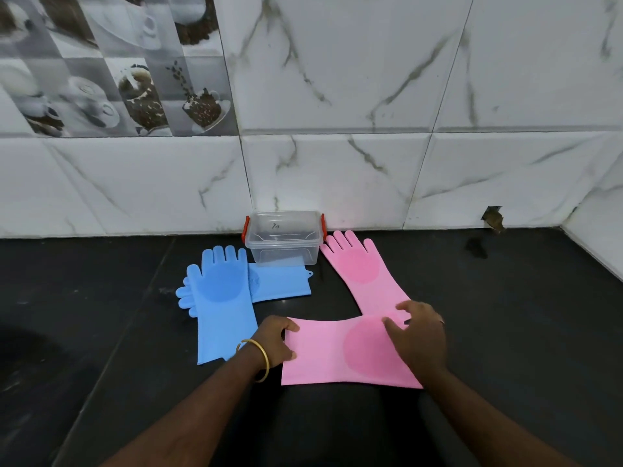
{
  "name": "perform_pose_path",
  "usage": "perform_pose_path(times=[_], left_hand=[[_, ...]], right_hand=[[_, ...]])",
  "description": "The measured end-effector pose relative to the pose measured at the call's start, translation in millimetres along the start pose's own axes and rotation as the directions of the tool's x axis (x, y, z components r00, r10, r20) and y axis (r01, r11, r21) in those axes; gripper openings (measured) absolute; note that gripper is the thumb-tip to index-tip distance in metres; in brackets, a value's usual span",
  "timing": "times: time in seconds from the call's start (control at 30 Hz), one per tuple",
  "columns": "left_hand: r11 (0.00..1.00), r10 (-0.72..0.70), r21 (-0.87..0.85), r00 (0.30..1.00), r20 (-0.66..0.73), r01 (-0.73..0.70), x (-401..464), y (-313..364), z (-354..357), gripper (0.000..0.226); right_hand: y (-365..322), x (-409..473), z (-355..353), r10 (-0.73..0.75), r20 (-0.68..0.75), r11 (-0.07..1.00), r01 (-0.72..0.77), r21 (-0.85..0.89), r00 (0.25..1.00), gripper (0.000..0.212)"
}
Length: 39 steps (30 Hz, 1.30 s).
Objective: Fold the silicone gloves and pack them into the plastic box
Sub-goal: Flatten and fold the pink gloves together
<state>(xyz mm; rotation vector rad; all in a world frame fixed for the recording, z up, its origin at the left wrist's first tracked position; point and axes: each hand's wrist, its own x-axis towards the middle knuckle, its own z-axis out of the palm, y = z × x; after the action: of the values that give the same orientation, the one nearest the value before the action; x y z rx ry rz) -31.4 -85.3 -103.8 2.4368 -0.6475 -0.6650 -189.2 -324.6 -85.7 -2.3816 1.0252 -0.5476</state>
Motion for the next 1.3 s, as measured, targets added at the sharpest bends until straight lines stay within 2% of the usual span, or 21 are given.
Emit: perform_pose_path(times=[0.1, 0.23, 0.3, 0.4, 0.47, 0.6, 0.7, 0.73, 0.8, 0.87, 0.97, 1.07, 1.17, 1.23, 1.3], left_hand=[[0.997, -0.063, 0.052, 0.998, 0.007, 0.062, -4.7, 8.0, -0.6, 0.057], [0.984, -0.108, 0.143, 0.994, 0.013, 0.105, -10.5, 20.7, -1.0, 0.062], [0.981, -0.109, 0.165, 0.994, 0.009, 0.106, -12.7, 26.4, -0.8, 0.064], [0.981, -0.109, 0.166, 0.993, 0.052, 0.099, -14.2, 37.0, -0.4, 0.064], [0.976, -0.141, 0.184, 0.980, 0.141, 0.114, -15.3, 42.7, 0.1, 0.068], [0.923, -0.229, 0.367, 0.930, 0.286, 0.115, -17.0, 51.7, -3.0, 0.076], [0.883, -0.295, 0.458, 0.884, 0.363, 0.106, -11.2, 71.8, -12.2, 0.086], [0.873, -0.274, 0.483, 0.885, 0.377, 0.065, -6.1, 83.1, -16.1, 0.088], [0.892, -0.093, 0.446, 0.936, 0.339, -0.073, 5.9, 109.7, -24.1, 0.083], [0.939, 0.169, 0.271, 0.969, 0.181, -0.214, 20.1, 142.5, -32.2, 0.076], [0.919, 0.388, 0.117, 0.916, -0.102, -0.376, 43.5, 203.3, -47.9, 0.094], [0.887, 0.462, 0.127, 0.862, -0.210, -0.445, 62.1, 262.6, -68.6, 0.115], [0.867, 0.487, 0.021, 0.837, -0.252, -0.498, 73.4, 300.4, -90.6, 0.119], [0.860, 0.493, 0.008, 0.828, -0.265, -0.510, 76.5, 317.1, -103.7, 0.107], [0.858, 0.508, 0.067, 0.821, -0.262, -0.509, 76.3, 327.5, -113.3, 0.079]], right_hand=[[-22.2, 28.5, 18.0, -0.135, 0.152, 0.974, 0.159, -0.159, 0.979, 0.040], [-34.5, 51.2, 40.8, -0.074, 0.357, 0.919, 0.203, -0.339, 0.931, 0.051], [-36.3, 57.2, 48.6, -0.056, 0.408, 0.885, 0.235, -0.402, 0.911, 0.043], [-38.9, 65.5, 54.2, -0.080, 0.419, 0.876, 0.264, -0.403, 0.904, 0.029], [-38.5, 73.2, 53.7, -0.072, 0.420, 0.889, 0.248, -0.384, 0.905, 0.026], [-35.2, 102.1, 36.5, 0.011, 0.331, 0.974, 0.064, -0.216, 0.944, 0.024], [-36.6, 130.7, 9.5, -0.024, 0.234, 0.981, 0.068, -0.182, 0.972, 0.024], [-38.0, 139.5, -0.6, -0.057, 0.219, 0.978, 0.099, -0.183, 0.974, 0.025], [-42.8, 154.9, -20.2, -0.162, 0.220, 0.956, 0.208, -0.204, 0.962, 0.030], [-51.4, 167.1, -39.7, -0.303, 0.221, 0.891, 0.357, -0.279, 0.927, 0.032], [-71.9, 178.6, -72.9, -0.479, 0.213, 0.768, 0.524, -0.368, 0.852, 0.033], [-96.3, 181.9, -114.2, -0.652, 0.176, 0.658, 0.666, -0.351, 0.737, 0.023], [-120.5, 177.5, -156.6, -0.757, 0.167, 0.572, 0.764, -0.300, 0.632, 0.010], [-123.4, 174.7, -180.6, -0.783, 0.093, 0.569, 0.769, -0.291, 0.615, 0.010], [-119.7, 171.4, -197.0, -0.761, -0.031, 0.631, 0.729, -0.266, 0.648, 0.014]])
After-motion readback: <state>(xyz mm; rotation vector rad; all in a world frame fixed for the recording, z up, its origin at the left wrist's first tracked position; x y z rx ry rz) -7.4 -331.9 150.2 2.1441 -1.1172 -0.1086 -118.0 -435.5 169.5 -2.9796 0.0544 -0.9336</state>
